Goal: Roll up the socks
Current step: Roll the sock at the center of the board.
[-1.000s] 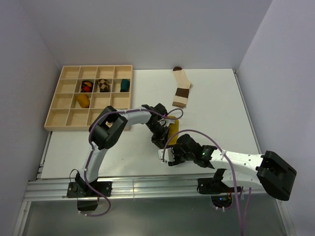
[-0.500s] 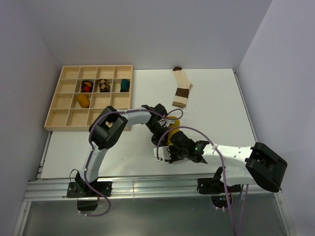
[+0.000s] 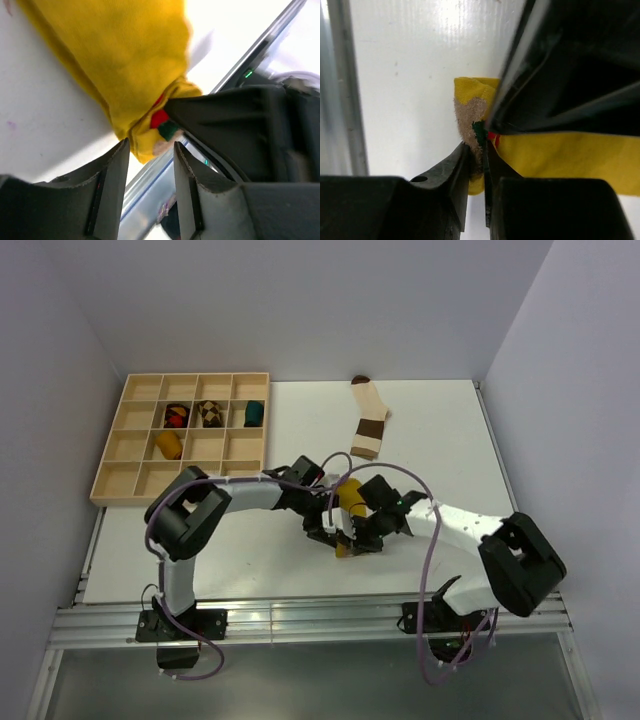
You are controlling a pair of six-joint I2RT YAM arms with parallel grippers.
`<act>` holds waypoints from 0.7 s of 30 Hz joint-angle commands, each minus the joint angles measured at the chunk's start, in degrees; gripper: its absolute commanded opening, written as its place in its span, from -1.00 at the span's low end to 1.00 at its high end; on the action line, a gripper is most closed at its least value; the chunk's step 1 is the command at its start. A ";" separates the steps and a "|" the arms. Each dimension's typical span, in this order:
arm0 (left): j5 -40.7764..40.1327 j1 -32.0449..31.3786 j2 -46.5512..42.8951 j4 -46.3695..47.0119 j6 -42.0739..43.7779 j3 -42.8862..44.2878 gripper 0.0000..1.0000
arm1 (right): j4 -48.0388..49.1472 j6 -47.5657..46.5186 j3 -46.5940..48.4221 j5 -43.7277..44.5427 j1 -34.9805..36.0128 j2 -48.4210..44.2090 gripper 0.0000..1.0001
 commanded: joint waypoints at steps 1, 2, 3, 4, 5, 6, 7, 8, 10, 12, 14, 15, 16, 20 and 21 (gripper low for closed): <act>-6.21 0.46 -8.30 20.26 -9.76 -4.31 -0.08 | -14.34 -5.47 5.87 -12.90 -4.54 5.88 -0.64; -9.44 0.46 -9.62 22.41 -11.52 -7.37 -0.09 | -19.06 -8.27 7.20 -14.22 -5.34 7.57 -0.63; -11.56 0.46 -12.15 24.78 -11.97 -8.88 -0.09 | -21.71 -9.69 8.69 -15.97 -7.08 9.32 -0.63; -13.85 0.46 -13.48 27.41 -12.06 -10.28 -0.10 | -24.35 -11.10 12.01 -18.16 -8.06 13.43 -0.63; -16.39 0.46 -14.89 29.01 -12.15 -13.43 -0.09 | -30.55 -14.59 14.05 -19.32 -9.03 15.82 -0.62; -21.29 0.28 -17.86 31.11 -11.89 -15.20 -0.10 | -33.57 -16.19 16.07 -20.20 -9.91 18.11 -0.62; -24.12 0.19 -19.46 32.78 -11.19 -17.05 -0.09 | -36.56 -17.77 20.01 -20.99 -11.57 22.74 -0.62; -28.33 -0.24 -20.95 34.72 -9.01 -20.28 -0.08 | -41.47 -19.96 21.96 -22.65 -12.45 25.05 -0.61; -37.04 -2.17 -25.52 38.32 -6.89 -25.38 -0.06 | -46.24 -22.17 27.13 -24.24 -15.17 31.18 -0.60; -44.41 -5.23 -28.77 42.55 -2.06 -27.95 -0.04 | -50.20 -21.74 30.40 -24.69 -16.59 34.90 -0.59; -45.16 -7.27 -29.67 45.79 3.28 -30.33 -0.01 | -52.40 -20.79 33.83 -25.22 -18.17 39.30 -0.60; -44.98 -8.49 -29.50 47.38 5.15 -30.25 -0.01 | -52.33 -19.73 34.63 -25.13 -18.44 40.44 -0.60; -43.94 -9.20 -29.15 48.09 7.08 -30.07 -0.01 | -52.33 -19.20 35.42 -25.04 -18.61 41.93 -0.60; -39.02 -11.93 -26.25 48.45 18.06 -27.36 -0.01 | -44.45 -8.86 34.64 -22.67 -19.41 42.13 -0.60; -37.96 -12.28 -24.76 48.10 19.30 -26.91 0.00 | -42.85 -6.74 34.37 -21.10 -19.41 41.86 -0.59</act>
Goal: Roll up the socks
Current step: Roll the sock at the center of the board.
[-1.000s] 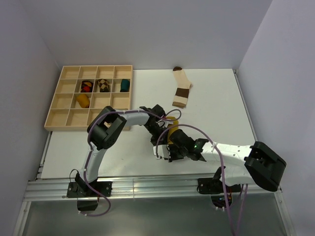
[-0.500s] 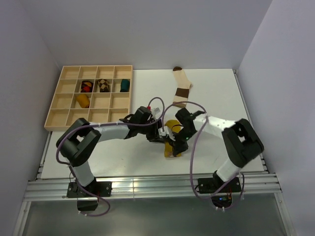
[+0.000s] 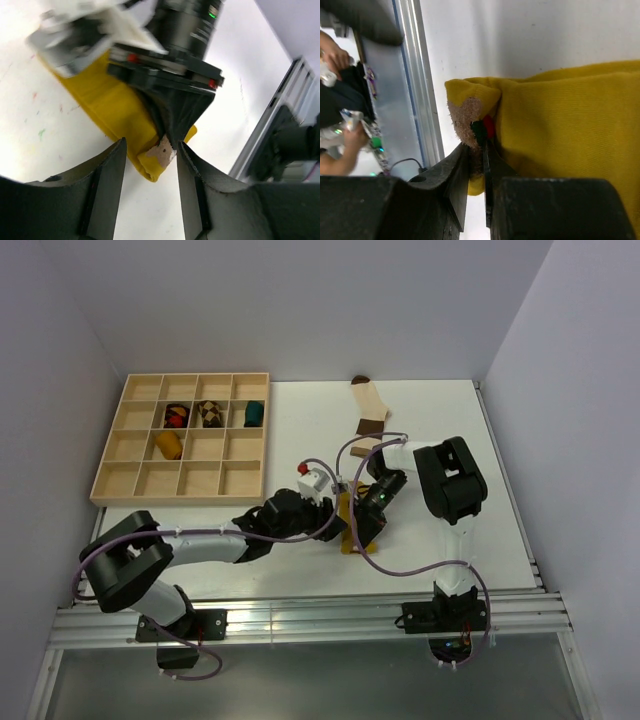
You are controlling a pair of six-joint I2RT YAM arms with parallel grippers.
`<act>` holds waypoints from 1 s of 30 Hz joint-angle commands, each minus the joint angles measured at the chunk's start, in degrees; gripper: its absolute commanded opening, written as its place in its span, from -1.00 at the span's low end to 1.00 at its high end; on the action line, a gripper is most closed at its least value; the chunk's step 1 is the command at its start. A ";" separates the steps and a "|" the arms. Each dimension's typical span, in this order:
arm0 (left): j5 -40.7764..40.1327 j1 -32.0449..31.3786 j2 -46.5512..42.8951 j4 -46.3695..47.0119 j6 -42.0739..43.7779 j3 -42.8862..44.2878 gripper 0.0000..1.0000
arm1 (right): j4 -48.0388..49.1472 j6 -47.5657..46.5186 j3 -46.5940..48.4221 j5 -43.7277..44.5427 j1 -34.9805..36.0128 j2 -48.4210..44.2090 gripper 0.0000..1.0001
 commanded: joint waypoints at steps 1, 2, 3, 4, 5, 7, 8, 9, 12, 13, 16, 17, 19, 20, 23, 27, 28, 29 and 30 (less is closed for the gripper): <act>2.39 -1.40 3.07 4.45 11.42 3.34 0.01 | 3.98 8.27 0.52 2.54 -0.19 -0.56 -0.59; 5.36 -1.49 3.86 4.45 13.69 3.69 0.01 | 3.81 9.16 0.78 2.89 -0.28 -0.30 -0.58; 6.43 -1.58 5.44 4.19 14.76 4.13 0.01 | 3.73 9.51 1.13 3.24 -0.37 0.13 -0.58; 7.49 -1.84 6.15 3.92 15.64 5.01 0.02 | 3.81 10.13 1.48 4.20 -0.37 0.66 -0.58; 9.94 -2.02 6.94 3.92 17.04 5.45 0.03 | 5.29 12.31 1.48 5.00 -0.37 0.84 -0.58; 10.66 -2.98 9.05 2.52 18.54 7.03 0.04 | 6.01 14.25 1.22 6.40 -0.63 1.28 -0.58; 9.97 -3.42 9.67 2.34 19.77 7.21 0.04 | 7.58 15.31 1.04 6.93 -0.63 1.46 -0.58; 9.79 -4.12 10.72 2.08 20.30 7.30 0.06 | 7.51 15.58 1.04 7.29 -0.81 1.72 -0.58; 7.41 -5.88 12.83 0.84 22.59 8.35 0.05 | 8.12 17.07 1.22 8.25 -0.98 2.16 -0.59; 7.24 -6.06 13.36 0.67 23.03 9.05 0.04 | 8.21 17.34 1.39 8.34 -1.07 2.25 -0.59; 6.36 -6.24 15.03 0.58 23.38 9.67 0.04 | 8.99 18.30 1.31 8.96 -1.07 2.16 -0.58; 6.44 -6.32 15.29 0.49 23.56 9.76 0.03 | 9.09 18.31 1.31 9.39 -1.07 2.07 -0.58; 5.66 -6.24 16.35 0.49 23.65 9.94 0.02 | 9.79 18.83 1.04 9.92 -1.07 1.98 -0.59; 5.39 -6.24 16.53 0.75 23.56 9.76 0.01 | 9.35 18.57 1.13 9.75 -1.16 2.07 -0.59; 5.56 -5.63 17.32 2.42 21.90 9.06 -0.08 | 9.61 18.83 1.31 10.19 -1.25 2.07 -0.59; 8.37 -4.40 18.46 2.60 18.82 9.41 -0.47 | 10.75 19.80 0.43 11.33 -1.25 0.50 -0.43; 9.07 -4.13 18.81 1.56 17.42 9.85 -0.56 | 11.54 20.15 0.25 11.59 -1.25 -0.64 -0.29; 11.26 -3.52 19.25 1.37 16.63 10.11 -0.73 | 12.07 20.15 -0.01 11.60 -1.25 -1.52 -0.24; 12.24 -3.16 19.51 1.20 15.57 10.37 -0.81 | 13.03 20.50 -1.06 11.77 -1.34 -2.31 -0.20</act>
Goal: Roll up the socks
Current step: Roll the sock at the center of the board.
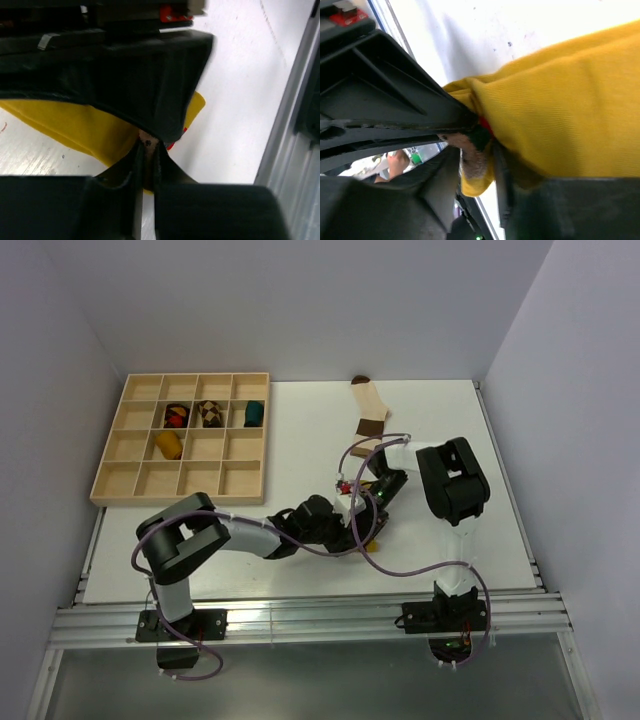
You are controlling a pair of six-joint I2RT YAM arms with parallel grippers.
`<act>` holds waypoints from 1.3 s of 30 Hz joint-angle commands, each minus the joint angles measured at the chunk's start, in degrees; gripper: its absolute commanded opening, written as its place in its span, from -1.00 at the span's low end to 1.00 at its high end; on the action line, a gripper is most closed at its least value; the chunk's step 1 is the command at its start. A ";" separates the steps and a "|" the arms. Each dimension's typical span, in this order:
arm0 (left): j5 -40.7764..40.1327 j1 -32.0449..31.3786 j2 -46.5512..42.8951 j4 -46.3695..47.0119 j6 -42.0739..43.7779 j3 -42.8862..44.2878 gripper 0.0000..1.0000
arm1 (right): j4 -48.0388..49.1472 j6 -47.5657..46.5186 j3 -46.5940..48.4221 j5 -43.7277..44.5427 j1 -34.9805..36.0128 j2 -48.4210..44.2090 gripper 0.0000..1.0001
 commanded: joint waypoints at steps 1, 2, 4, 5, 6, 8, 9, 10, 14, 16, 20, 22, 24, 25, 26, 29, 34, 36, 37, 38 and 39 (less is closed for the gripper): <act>4.44 1.80 1.94 -0.64 -5.15 2.27 -0.88 | 10.39 0.30 -1.68 7.57 -0.57 -5.11 -0.13; 6.62 2.50 2.55 -1.61 -6.30 2.62 -0.98 | 11.10 0.14 -2.29 7.49 -0.57 -6.35 -0.09; 7.52 3.29 3.17 -6.68 -9.63 4.72 -0.99 | 15.56 2.14 -4.66 7.58 -1.53 -9.77 0.04; 9.87 3.91 3.26 -7.76 -10.52 5.25 -0.99 | 16.81 2.59 -6.06 7.58 -2.06 -13.45 0.10; 9.90 4.35 3.35 -9.33 -11.66 5.87 -0.99 | 18.04 3.03 -6.77 7.75 -2.67 -15.22 0.12; 10.85 5.31 3.53 -15.29 -14.92 7.36 -0.99 | 21.38 4.53 -8.53 7.49 -4.61 -20.13 0.17; 13.21 5.93 3.53 -16.72 -16.23 8.15 -0.99 | 22.00 4.71 -8.89 7.40 -5.48 -21.47 0.18; 13.59 6.46 3.53 -19.26 -19.03 9.03 -0.99 | 23.66 5.58 -9.41 7.40 -6.97 -23.05 0.18; 22.01 10.67 5.89 -27.97 -26.16 12.90 -0.99 | 28.32 5.06 -14.40 9.32 -9.35 -30.69 0.19; 30.27 11.90 7.39 -30.34 -31.52 14.31 -0.99 | 32.62 3.83 -17.40 10.65 -9.36 -36.49 0.23; 33.36 12.96 10.81 -38.52 -33.82 19.66 -0.99 | 35.19 0.06 -22.94 10.74 -8.75 -43.53 0.27; 33.80 13.14 11.87 -41.49 -36.62 22.30 -0.99 | 36.59 -3.27 -26.28 10.83 -7.43 -47.55 0.27; 33.63 13.75 13.63 -43.88 -37.69 25.19 -0.99 | 37.82 -5.65 -30.57 12.14 -4.64 -50.47 0.28; 32.93 13.93 14.16 -45.20 -37.25 26.25 -0.99 | 38.96 -7.84 -32.16 13.71 -3.40 -51.88 0.28; 31.88 14.19 15.03 -47.12 -37.42 27.13 -0.99 | 39.58 -8.82 -34.96 14.60 -1.82 -55.11 0.28; 31.09 14.81 16.18 -47.93 -39.44 28.98 -0.99 | 42.83 -10.93 -40.07 16.71 3.99 -61.00 0.35; 29.76 15.51 17.15 -48.72 -41.73 30.04 -0.99 | 44.50 -11.99 -42.64 18.91 10.92 -63.49 0.40; 29.24 15.78 18.11 -49.77 -41.64 31.27 -0.99 | 45.64 -11.91 -43.60 20.40 12.60 -63.49 0.40; 29.58 15.86 18.55 -49.78 -41.82 31.53 -0.99 | 46.52 -11.90 -43.87 21.02 14.09 -63.32 0.40; 30.37 15.86 18.99 -49.34 -41.99 31.89 -0.99 | 47.14 -11.73 -44.48 22.07 15.06 -63.32 0.40; 30.81 15.95 19.26 -49.25 -42.08 32.15 -0.99 | 47.75 -11.47 -44.75 22.78 15.94 -63.14 0.40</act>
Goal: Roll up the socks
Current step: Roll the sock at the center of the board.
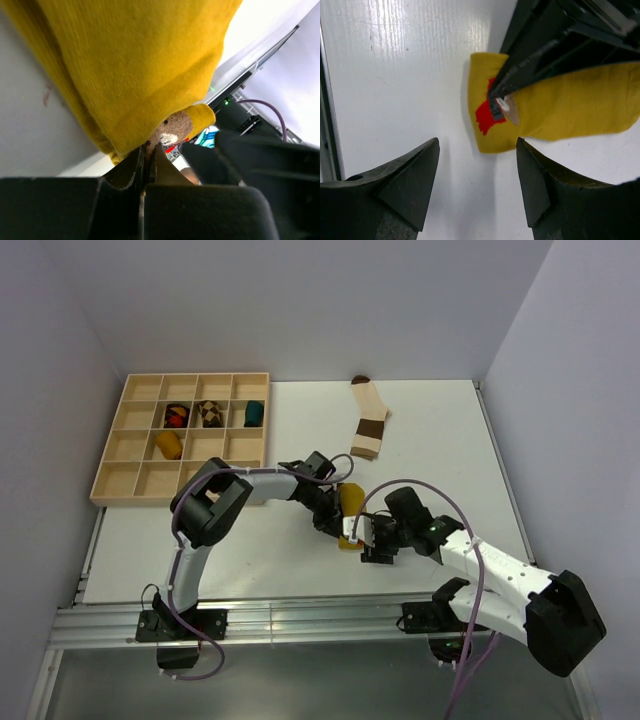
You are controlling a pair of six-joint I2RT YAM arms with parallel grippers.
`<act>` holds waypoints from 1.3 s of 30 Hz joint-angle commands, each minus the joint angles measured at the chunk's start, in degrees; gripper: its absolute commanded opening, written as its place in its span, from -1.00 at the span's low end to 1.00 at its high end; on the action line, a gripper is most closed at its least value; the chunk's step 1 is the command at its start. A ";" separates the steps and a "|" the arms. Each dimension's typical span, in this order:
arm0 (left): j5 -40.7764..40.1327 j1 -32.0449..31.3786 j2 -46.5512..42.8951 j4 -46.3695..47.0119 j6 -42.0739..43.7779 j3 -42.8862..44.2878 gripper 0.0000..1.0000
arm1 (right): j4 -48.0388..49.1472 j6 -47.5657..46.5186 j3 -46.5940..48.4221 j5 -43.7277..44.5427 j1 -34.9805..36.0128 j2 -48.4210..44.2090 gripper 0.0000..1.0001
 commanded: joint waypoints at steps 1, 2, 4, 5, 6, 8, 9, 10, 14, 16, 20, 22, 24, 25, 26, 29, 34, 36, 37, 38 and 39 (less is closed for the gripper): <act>-0.40 0.37 1.75 -1.52 -1.26 2.43 -0.99 | 6.51 -0.60 -1.38 4.48 3.34 -0.19 0.40; -0.40 0.37 1.93 -1.61 -1.17 2.78 -0.99 | 7.48 -0.25 -2.17 5.45 5.43 -0.02 0.40; 0.13 0.37 2.19 -1.34 -1.17 2.87 -0.99 | 9.68 0.19 -2.44 8.35 7.38 1.21 0.40; 0.30 0.37 2.28 -1.08 -1.25 2.78 -0.99 | 9.86 0.19 -2.01 8.62 8.26 1.82 0.39; 0.57 0.37 2.28 -0.82 -1.34 2.61 -0.99 | 10.04 0.45 -1.74 9.32 9.22 2.79 0.36; 1.10 0.37 2.19 -0.55 -1.17 2.26 -0.99 | 11.10 0.54 -0.86 10.55 9.50 5.95 0.33; 1.27 0.28 2.02 -0.46 -1.08 2.08 -0.99 | 11.27 0.54 -0.42 11.25 9.76 7.09 0.27; 1.45 0.28 1.58 -0.20 -0.99 1.90 -0.99 | 11.97 0.63 0.02 12.57 9.85 7.97 0.26; 2.24 0.28 0.52 0.15 -0.20 0.85 -0.99 | 13.38 1.07 0.63 14.60 9.76 11.84 -0.04; 2.68 0.19 0.00 1.20 -0.02 0.06 -0.92 | 14.43 1.77 0.55 15.30 9.76 12.64 -0.35; 2.77 0.28 -3.42 5.59 -0.11 -3.71 -0.61 | 12.95 4.14 2.04 13.13 9.41 14.05 -0.64; 0.23 0.37 -6.93 9.54 -0.64 -5.65 -0.40 | 8.93 4.50 3.61 9.79 7.67 13.87 -0.66; -2.75 0.37 -9.40 14.53 -0.73 -8.46 -0.26 | 5.23 4.15 5.37 5.13 6.43 14.83 -0.67; -4.34 0.37 -11.93 16.04 -0.81 -10.64 -0.15 | 0.94 3.80 7.47 3.54 5.29 15.45 -0.67; -5.74 0.28 -13.35 17.45 -0.55 -11.71 -0.11 | -1.19 3.10 8.45 1.87 4.67 16.15 -0.68; -12.76 0.37 -18.80 24.40 0.93 -16.62 -0.07 | -9.89 0.38 12.67 -5.33 1.17 20.19 -0.68; -30.57 0.37 -31.43 37.38 2.17 -30.67 -0.04 | -26.14 -5.86 22.57 -14.92 -4.82 32.03 -0.67; -36.93 -0.07 -35.41 40.13 5.32 -34.20 -0.03 | -33.41 -9.73 26.19 -16.68 -7.88 36.52 -0.66; -39.92 -1.29 -38.91 40.92 7.25 -36.22 -0.03 | -35.46 -10.52 29.95 -17.30 -8.77 38.64 -0.65; -45.34 -2.26 -40.07 41.37 11.88 -36.42 -0.02 | -37.57 -12.01 31.91 -17.65 -9.48 43.36 -0.64; -47.31 -3.49 -40.87 41.20 14.54 -36.33 -0.03 | -41.68 -12.72 33.84 -18.18 -10.88 45.66 -0.64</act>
